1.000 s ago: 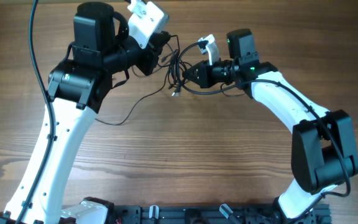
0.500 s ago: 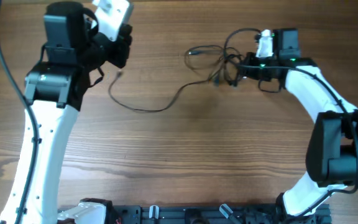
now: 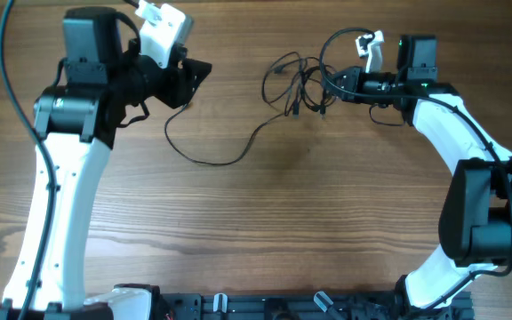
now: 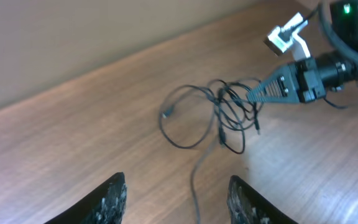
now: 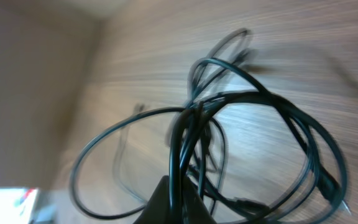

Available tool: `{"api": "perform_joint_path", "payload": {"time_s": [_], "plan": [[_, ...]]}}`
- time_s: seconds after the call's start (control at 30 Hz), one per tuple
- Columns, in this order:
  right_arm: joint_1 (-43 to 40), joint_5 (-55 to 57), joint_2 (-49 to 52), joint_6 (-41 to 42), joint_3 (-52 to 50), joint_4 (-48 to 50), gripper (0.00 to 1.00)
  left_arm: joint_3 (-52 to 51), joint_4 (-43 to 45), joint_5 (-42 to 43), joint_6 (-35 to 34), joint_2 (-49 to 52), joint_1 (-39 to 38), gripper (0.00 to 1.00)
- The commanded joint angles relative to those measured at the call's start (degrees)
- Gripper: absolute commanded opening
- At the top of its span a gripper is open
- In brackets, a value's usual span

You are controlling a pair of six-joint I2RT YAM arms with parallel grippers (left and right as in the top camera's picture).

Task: Untangle cables
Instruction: 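Pull the grippers apart outward, stretching a cable between them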

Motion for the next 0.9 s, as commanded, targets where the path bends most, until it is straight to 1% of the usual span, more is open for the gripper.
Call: {"api": "perform_joint_path", "payload": {"time_s": [0.0,0.1,0.2,0.27,0.4,0.63,0.77,0.87], "plan": [[0.33,-15.67,-1.51,1.92,0.46,3.21,0.05,1.05,-0.31,6.62,0.11,3.96,0.09,0.51],[0.33,-20.37,-3.56,3.04,0.46,4.28,0.05,1.05,-0.28,8.28,0.13,6.54,-0.07,0.48],[0.33,-25.22,-5.22,3.96,0.46,6.03,0.05,1.05,0.11,8.28,0.26,8.59,-1.03,0.48],[0.33,-27.36,-6.21,5.81,0.44,7.39,0.05,1.05,0.26,8.50,1.57,9.88,-2.19,0.48],[0.35,-32.35,-7.06,9.44,0.44,11.02,0.04,1.05,3.54,8.50,1.64,13.51,-5.86,0.48],[0.42,-33.27,-7.10,16.39,0.44,18.38,0.04,1.05,6.69,11.61,1.66,17.90,-9.92,0.44],[0.57,-34.36,-7.17,21.62,0.44,23.93,0.05,1.05,7.13,14.01,3.17,17.94,-10.16,0.45],[0.57,-34.84,-7.19,25.73,0.44,28.37,0.05,1.05,7.32,14.03,3.15,17.94,-10.16,0.45]]}}
